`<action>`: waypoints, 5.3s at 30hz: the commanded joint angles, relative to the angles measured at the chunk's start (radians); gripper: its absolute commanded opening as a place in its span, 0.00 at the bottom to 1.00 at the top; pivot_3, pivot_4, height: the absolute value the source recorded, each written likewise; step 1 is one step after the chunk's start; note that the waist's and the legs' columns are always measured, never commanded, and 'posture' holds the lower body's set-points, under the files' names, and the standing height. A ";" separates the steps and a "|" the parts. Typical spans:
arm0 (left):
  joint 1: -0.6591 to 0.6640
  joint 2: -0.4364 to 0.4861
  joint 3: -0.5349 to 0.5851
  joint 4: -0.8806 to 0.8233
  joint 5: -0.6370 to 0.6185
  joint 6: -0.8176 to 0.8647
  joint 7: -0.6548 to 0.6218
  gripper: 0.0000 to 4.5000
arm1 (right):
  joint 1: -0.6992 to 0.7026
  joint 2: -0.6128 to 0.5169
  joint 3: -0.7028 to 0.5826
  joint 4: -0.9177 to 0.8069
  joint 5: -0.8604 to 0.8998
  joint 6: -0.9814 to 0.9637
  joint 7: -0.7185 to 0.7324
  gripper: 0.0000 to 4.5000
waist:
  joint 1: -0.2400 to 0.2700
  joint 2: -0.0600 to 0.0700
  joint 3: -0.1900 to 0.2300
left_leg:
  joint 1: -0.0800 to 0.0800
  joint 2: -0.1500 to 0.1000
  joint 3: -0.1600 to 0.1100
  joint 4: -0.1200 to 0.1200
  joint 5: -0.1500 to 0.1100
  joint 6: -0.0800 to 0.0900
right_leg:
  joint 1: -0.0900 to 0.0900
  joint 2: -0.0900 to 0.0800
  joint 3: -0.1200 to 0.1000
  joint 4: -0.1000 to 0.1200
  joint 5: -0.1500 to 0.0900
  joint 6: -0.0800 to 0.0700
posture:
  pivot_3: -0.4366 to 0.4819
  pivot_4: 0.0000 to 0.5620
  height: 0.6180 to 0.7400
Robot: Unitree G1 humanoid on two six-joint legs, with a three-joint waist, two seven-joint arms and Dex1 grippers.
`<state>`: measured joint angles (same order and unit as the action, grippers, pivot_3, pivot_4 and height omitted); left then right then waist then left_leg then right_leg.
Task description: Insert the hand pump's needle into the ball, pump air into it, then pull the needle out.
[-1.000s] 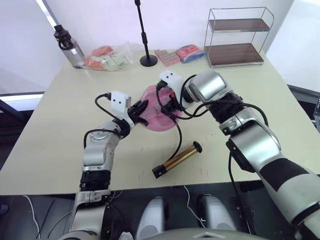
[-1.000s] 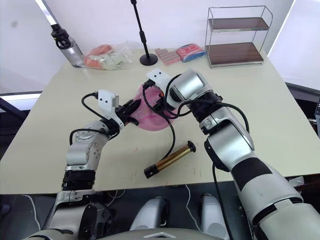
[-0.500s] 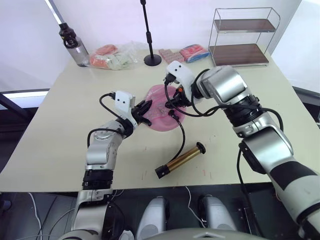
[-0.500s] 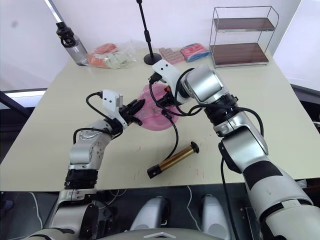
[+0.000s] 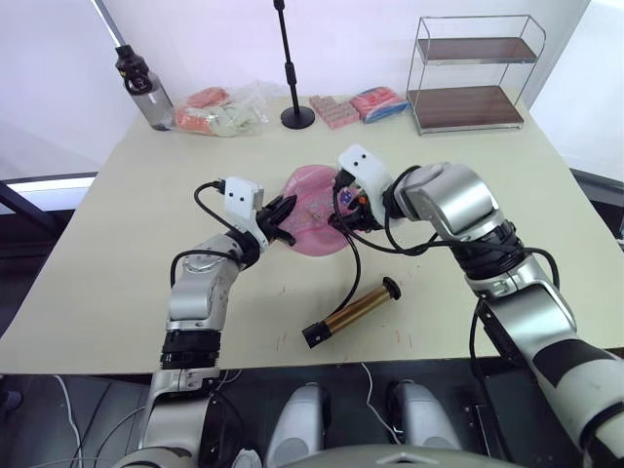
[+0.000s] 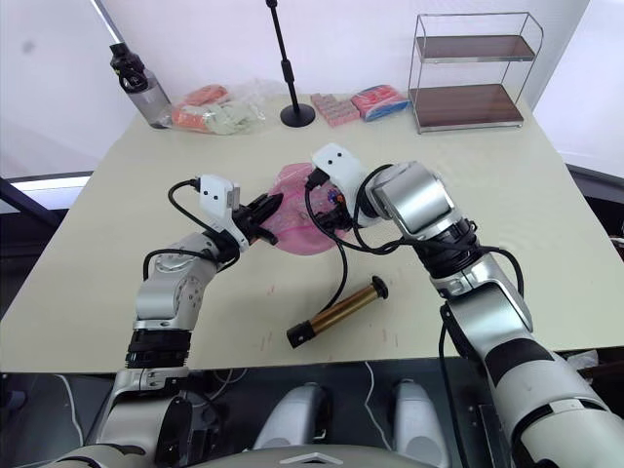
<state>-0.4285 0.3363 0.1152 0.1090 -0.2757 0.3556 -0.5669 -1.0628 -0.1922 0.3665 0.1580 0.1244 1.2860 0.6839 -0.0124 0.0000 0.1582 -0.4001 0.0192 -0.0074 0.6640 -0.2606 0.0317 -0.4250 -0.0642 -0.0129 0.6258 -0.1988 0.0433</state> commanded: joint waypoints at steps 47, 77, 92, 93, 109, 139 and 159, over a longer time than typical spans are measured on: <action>0.035 0.006 -0.085 0.110 0.045 0.034 -0.022 0.00 | -0.160 -0.072 0.410 0.320 -0.227 -0.557 0.258 0.08 | -0.001 0.000 0.000 | 0.005 0.000 -0.001 0.001 0.000 0.000 | 0.005 0.000 -0.001 0.000 -0.002 0.000 | 0.48 0.27 1.00; 0.025 -0.011 -0.068 0.145 0.020 0.137 0.010 0.00 | -0.243 0.203 0.430 0.953 -0.611 -1.026 0.299 0.08 | -0.024 0.004 -0.029 | 0.021 0.002 -0.007 0.000 -0.001 -0.003 | 0.015 0.000 0.000 0.003 -0.002 0.000 | 0.48 0.27 1.00; 0.052 -0.011 -0.057 0.125 0.011 0.148 0.023 0.00 | -0.231 0.275 0.395 1.090 -0.675 -1.041 0.251 0.08 | -0.029 0.006 -0.040 | 0.035 -0.013 -0.029 -0.008 -0.003 -0.006 | 0.023 0.000 0.003 0.002 -0.002 0.000 | 0.48 0.27 1.00; 0.054 -0.011 -0.057 0.124 0.010 0.149 0.024 0.00 | -0.228 0.280 0.394 1.095 -0.678 -1.041 0.246 0.08 | -0.029 0.006 -0.040 | 0.039 -0.014 -0.029 -0.010 -0.003 -0.006 | 0.025 -0.001 0.004 0.002 -0.002 0.000 | 0.48 0.27 1.00; 0.070 -0.020 -0.044 0.110 0.005 0.155 0.033 0.00 | -0.230 0.344 0.293 1.138 -0.648 -1.007 0.322 0.08 | -0.032 0.008 -0.040 | 0.042 -0.018 -0.045 -0.016 -0.003 -0.006 | 0.026 0.000 0.000 0.001 -0.004 0.002 | 0.48 0.27 1.00; 0.123 -0.035 -0.036 0.049 -0.017 0.183 0.047 0.00 | -0.260 0.456 0.097 1.177 -0.575 -0.901 0.267 0.08 | -0.038 0.011 -0.040 | 0.051 -0.046 -0.084 -0.030 -0.006 -0.011 | 0.027 -0.004 0.005 0.000 -0.011 0.004 | 0.48 0.27 1.00; 0.148 -0.038 -0.022 0.013 -0.027 0.196 0.061 0.00 | -0.210 0.512 0.114 1.184 -0.597 -0.976 0.199 0.08 | -0.056 0.012 -0.040 | 0.053 -0.050 -0.092 -0.032 -0.006 -0.013 | 0.028 -0.005 0.005 0.000 -0.012 0.004 | 0.48 0.27 1.00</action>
<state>-0.3306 0.3341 0.1826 0.0753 -0.2983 0.4652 -0.4796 -1.3662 0.1786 0.4439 1.2845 -0.4501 0.3206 0.8967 -0.0685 0.0118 0.1187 -0.3472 -0.0314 -0.0999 0.6320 -0.2665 0.0188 -0.3975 -0.0692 -0.0082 0.6262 -0.2112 0.0473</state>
